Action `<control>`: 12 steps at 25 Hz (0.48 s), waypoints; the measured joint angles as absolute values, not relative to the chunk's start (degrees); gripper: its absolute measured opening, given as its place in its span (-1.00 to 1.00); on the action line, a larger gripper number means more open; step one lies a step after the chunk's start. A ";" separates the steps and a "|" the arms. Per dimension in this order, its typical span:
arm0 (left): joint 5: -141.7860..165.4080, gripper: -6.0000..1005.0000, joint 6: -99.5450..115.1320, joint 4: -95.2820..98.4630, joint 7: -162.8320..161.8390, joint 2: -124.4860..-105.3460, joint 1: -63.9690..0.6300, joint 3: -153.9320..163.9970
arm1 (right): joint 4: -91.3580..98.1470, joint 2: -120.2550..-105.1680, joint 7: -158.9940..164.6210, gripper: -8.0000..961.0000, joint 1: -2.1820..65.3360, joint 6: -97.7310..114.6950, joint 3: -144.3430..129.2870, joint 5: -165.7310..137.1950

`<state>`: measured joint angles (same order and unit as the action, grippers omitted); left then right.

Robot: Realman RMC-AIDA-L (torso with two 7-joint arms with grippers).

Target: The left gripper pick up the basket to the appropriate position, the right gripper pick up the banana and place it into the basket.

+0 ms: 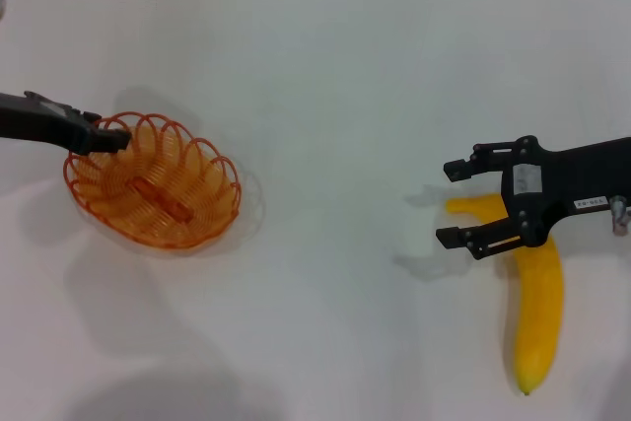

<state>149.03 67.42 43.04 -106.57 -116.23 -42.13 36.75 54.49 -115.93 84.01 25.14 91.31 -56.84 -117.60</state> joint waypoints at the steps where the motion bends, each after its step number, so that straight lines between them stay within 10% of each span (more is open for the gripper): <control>1: 148.97 0.17 67.29 43.00 -106.56 -116.22 -42.08 36.75 | 54.49 -115.92 84.03 0.85 25.14 91.32 -56.83 -117.60; 12: 148.88 -0.44 67.17 42.98 -106.52 -116.25 -41.93 37.12 | 54.49 -115.93 84.10 0.85 25.22 91.49 -56.76 -117.60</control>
<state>148.88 67.17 42.98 -106.52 -116.25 -41.93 37.12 54.49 -115.93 84.10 25.22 91.49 -56.76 -117.60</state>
